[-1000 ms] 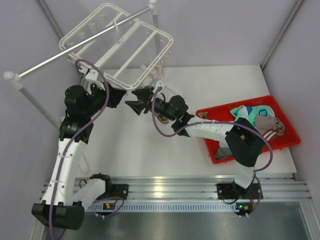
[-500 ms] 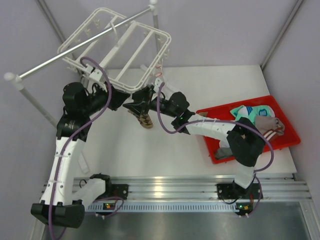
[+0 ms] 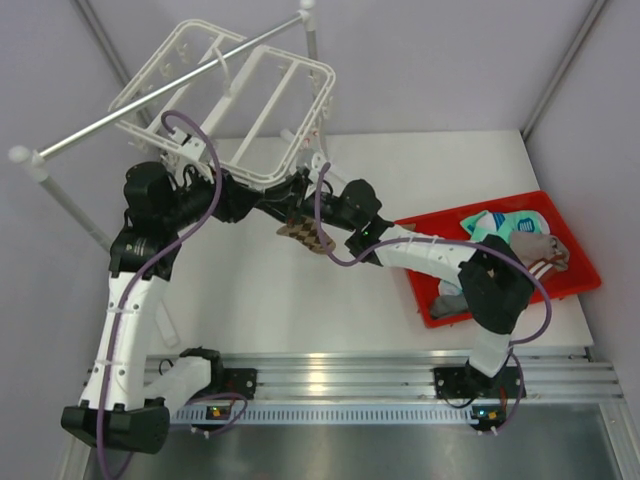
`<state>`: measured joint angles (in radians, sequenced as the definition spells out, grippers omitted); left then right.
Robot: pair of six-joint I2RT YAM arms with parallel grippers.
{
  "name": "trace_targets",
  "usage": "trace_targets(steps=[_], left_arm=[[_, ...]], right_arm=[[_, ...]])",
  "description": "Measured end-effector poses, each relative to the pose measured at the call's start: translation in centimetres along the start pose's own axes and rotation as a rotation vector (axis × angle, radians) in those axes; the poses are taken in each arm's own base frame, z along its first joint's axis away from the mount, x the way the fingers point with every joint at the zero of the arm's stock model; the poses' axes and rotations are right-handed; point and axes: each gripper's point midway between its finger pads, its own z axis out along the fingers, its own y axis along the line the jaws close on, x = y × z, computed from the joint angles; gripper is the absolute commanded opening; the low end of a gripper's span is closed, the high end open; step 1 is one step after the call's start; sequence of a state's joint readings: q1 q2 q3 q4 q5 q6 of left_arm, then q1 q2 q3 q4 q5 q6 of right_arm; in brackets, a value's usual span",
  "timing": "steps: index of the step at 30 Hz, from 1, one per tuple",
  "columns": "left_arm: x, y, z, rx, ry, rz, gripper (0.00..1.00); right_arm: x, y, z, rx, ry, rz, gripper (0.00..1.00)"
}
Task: Clip the socks to the hanger
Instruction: Open the clamp at the hanger.
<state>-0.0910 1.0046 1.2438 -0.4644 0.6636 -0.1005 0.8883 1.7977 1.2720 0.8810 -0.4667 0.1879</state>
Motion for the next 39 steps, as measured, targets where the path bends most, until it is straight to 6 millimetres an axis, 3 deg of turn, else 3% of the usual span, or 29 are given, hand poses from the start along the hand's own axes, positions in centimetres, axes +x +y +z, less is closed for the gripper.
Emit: trace_targets(steps=[4, 12, 19, 29, 35, 39], left_arm=[[-0.1, -0.2, -0.6, -0.033, -0.008, -0.074, 0.64], [-1.1, -2.1, -3.4, -0.069, -0.089, -0.125, 0.67], [-1.2, -1.5, -3.1, -0.092, -0.093, -0.16, 0.75], [-1.6, -0.3, -1.8, -0.113, -0.101, -0.204, 0.72], [-2.6, -0.5, -1.7, -0.101, -0.128, -0.198, 0.57], [-2.7, -0.5, -1.7, -0.1, -0.128, -0.194, 0.56]], right_arm=[[-0.7, 0.1, 0.1, 0.017, -0.005, -0.055, 0.0], [-2.4, 0.5, 0.5, 0.092, -0.021, -0.203, 0.0], [-1.8, 0.1, 0.5, 0.154, 0.025, -0.305, 0.0], [-1.0, 0.4, 0.5, 0.174, 0.079, -0.376, 0.0], [-1.4, 0.3, 0.9, 0.19, 0.098, -0.403, 0.0], [-1.6, 0.2, 1.0, 0.203, 0.106, -0.409, 0.0]])
